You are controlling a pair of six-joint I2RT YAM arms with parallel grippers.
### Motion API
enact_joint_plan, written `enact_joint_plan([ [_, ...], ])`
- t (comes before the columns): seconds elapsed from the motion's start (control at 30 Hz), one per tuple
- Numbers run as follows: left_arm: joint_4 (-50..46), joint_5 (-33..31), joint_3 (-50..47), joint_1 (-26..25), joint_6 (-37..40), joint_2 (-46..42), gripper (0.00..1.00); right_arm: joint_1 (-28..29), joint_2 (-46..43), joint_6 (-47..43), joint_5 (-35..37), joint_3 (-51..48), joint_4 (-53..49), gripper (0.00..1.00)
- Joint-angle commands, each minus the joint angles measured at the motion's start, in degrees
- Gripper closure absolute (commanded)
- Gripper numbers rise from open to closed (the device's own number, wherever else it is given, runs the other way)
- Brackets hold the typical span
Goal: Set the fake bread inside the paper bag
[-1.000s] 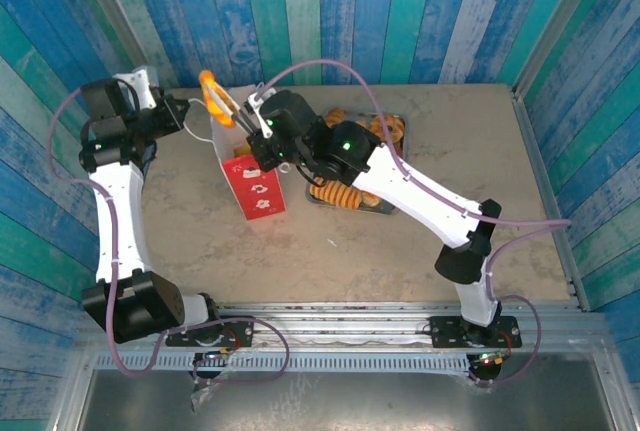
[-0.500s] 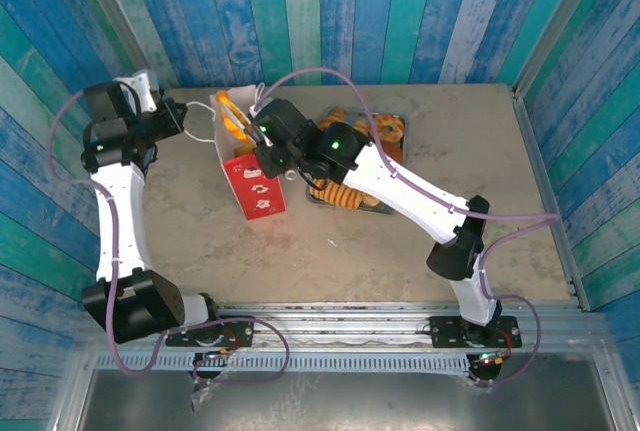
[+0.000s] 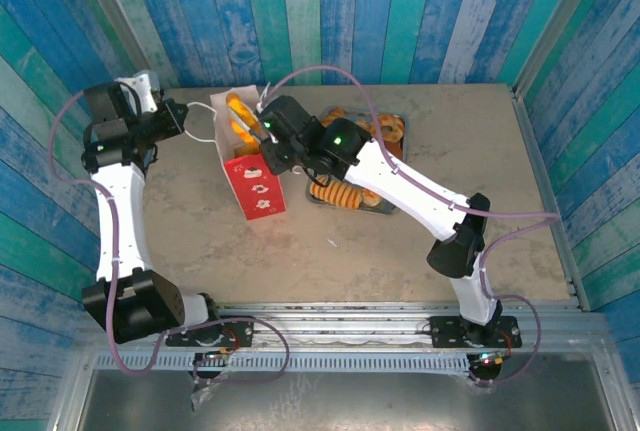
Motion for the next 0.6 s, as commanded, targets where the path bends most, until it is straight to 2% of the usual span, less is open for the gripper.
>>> enact_joint_plan([
  [0.0, 0.14, 1.28, -0.58, -0.07, 1.05, -2.79, 1.0, -0.29, -0.34, 0.72, 0.17, -0.93, 0.63, 0.64],
  [0.3, 0.69, 2.1, -0.62, -0.08, 0.87, -2.55, 1.0, -0.49, -0.77, 0.73, 0.23, -0.42, 0.68, 0.57],
  [0.57, 1.09, 2.21, -0.72, -0.11, 0.72, -2.35, 1.0, -0.84, -1.48, 1.0, 0.11, -0.04, 0.74, 0.56],
])
